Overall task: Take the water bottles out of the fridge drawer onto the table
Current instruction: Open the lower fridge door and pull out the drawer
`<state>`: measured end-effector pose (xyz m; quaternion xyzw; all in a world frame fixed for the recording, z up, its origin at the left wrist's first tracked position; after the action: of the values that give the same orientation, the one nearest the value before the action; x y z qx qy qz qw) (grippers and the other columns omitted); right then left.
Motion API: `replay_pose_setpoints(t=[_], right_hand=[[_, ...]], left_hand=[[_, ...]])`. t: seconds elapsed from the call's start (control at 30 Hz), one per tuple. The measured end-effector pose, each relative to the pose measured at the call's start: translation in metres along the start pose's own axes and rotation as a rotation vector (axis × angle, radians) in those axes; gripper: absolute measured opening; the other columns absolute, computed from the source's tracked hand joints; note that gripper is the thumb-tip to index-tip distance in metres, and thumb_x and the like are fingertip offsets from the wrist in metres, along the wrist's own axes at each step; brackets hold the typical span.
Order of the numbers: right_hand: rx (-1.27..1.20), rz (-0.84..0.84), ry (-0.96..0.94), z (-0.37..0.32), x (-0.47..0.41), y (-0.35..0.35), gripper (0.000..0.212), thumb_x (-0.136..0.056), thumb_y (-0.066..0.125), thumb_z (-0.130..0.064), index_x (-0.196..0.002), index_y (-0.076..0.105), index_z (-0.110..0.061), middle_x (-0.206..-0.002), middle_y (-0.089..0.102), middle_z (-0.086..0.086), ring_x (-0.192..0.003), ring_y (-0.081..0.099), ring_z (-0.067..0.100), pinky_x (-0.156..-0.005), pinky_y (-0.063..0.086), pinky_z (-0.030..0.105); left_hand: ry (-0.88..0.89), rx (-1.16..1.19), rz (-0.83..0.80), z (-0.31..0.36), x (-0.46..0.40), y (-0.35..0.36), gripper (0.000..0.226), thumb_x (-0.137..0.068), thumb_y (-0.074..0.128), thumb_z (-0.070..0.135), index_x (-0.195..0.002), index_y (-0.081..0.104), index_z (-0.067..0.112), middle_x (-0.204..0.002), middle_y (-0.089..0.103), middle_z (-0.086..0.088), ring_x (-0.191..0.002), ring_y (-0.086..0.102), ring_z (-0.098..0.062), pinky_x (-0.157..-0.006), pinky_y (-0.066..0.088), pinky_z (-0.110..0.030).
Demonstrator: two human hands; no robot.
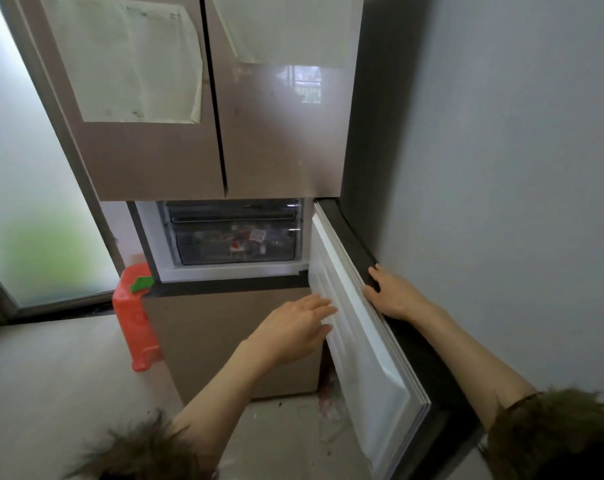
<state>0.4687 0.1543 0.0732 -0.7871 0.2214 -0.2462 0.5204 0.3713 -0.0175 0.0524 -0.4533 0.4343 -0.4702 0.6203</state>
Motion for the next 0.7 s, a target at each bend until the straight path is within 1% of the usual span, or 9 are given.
replay_pose_setpoints(t=[0.13,0.2,0.23,0.3,0.33,0.4,0.5,0.6,0.7], right_hand=[[0.079,0.086,0.073,0.002,-0.001,0.000,0.047,-0.097,0.036,-0.033,-0.130,0.042,-0.001,-0.145,0.034,0.018,-0.127,0.042,0.034,-0.102,0.039,0.040],[0.124,0.147,0.101,-0.002,-0.002,0.004,0.045,-0.096,0.036,-0.036,-0.122,0.048,-0.001,-0.139,0.040,0.019,-0.121,0.046,0.035,-0.097,0.041,0.042],[0.173,0.169,0.109,-0.007,-0.003,0.007,0.047,-0.096,0.036,-0.038,-0.125,0.046,-0.003,-0.143,0.037,0.018,-0.125,0.043,0.034,-0.101,0.037,0.044],[0.278,0.212,0.069,-0.022,-0.009,0.015,0.049,-0.096,0.035,-0.040,-0.136,0.039,-0.011,-0.151,0.026,0.012,-0.138,0.026,0.031,-0.111,0.021,0.051],[0.308,0.234,0.025,-0.032,-0.014,0.019,0.049,-0.096,0.035,-0.040,-0.139,0.034,-0.016,-0.154,0.021,0.009,-0.142,0.018,0.028,-0.113,0.012,0.053],[0.327,0.253,-0.061,-0.054,-0.031,0.029,0.051,-0.096,0.034,-0.041,-0.143,0.029,-0.020,-0.155,0.018,0.007,-0.144,0.011,0.025,-0.114,0.005,0.053],[0.256,0.218,-0.117,-0.087,-0.070,0.056,0.052,-0.096,0.036,-0.040,-0.144,0.026,-0.022,-0.154,0.021,0.006,-0.143,0.014,0.024,-0.115,0.007,0.051],[0.189,0.203,-0.155,-0.114,-0.123,0.088,0.052,-0.095,0.038,-0.040,-0.143,0.028,-0.021,-0.150,0.030,0.007,-0.139,0.026,0.024,-0.114,0.021,0.049],[0.043,0.140,-0.164,-0.142,-0.182,0.116,0.053,-0.097,0.038,-0.036,-0.145,0.026,-0.015,-0.151,0.030,0.007,-0.138,0.029,0.024,-0.114,0.024,0.043]], left_hand=[[-0.040,0.032,0.060,-0.017,0.009,0.002,0.040,-0.096,0.039,0.024,-0.136,0.042,0.021,-0.144,0.041,0.001,-0.133,0.036,-0.014,-0.106,0.035,-0.030],[-0.079,0.045,0.057,-0.033,0.013,0.005,0.040,-0.095,0.040,0.023,-0.135,0.042,0.021,-0.144,0.041,0.001,-0.133,0.035,-0.014,-0.107,0.035,-0.030],[-0.111,0.064,0.055,-0.042,0.014,0.008,0.041,-0.095,0.041,0.023,-0.136,0.042,0.021,-0.144,0.040,0.001,-0.134,0.034,-0.013,-0.108,0.033,-0.030],[-0.194,0.145,0.067,-0.062,0.016,0.012,0.041,-0.095,0.042,0.025,-0.136,0.042,0.023,-0.143,0.041,0.002,-0.133,0.035,-0.011,-0.108,0.029,-0.026],[-0.243,0.205,0.081,-0.073,0.017,0.013,0.040,-0.096,0.043,0.026,-0.136,0.042,0.023,-0.143,0.042,0.003,-0.133,0.035,-0.010,-0.107,0.028,-0.024],[-0.332,0.330,0.117,-0.097,0.017,0.016,0.039,-0.096,0.043,0.025,-0.135,0.043,0.022,-0.142,0.043,0.002,-0.131,0.037,-0.011,-0.107,0.027,-0.023],[-0.437,0.483,0.176,-0.140,0.017,0.023,0.039,-0.095,0.044,0.023,-0.134,0.044,0.019,-0.142,0.043,-0.002,-0.131,0.039,-0.013,-0.107,0.028,-0.024],[-0.548,0.601,0.229,-0.198,0.012,0.030,0.042,-0.095,0.046,0.023,-0.136,0.040,0.019,-0.144,0.040,-0.004,-0.133,0.036,-0.016,-0.107,0.027,-0.026],[-0.638,0.699,0.254,-0.265,-0.001,0.037,0.046,-0.096,0.044,0.023,-0.141,0.033,0.018,-0.148,0.034,-0.004,-0.134,0.035,-0.018,-0.107,0.028,-0.028]])
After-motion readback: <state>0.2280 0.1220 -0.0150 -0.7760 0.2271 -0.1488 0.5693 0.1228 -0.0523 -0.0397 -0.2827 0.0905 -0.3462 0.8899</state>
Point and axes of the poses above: each hand's wrist, its own x-axis away from the middle knuckle, its own y-axis out of the palm, z = x × y, the point moved 1 cm from there along -x, towards the middle knuckle
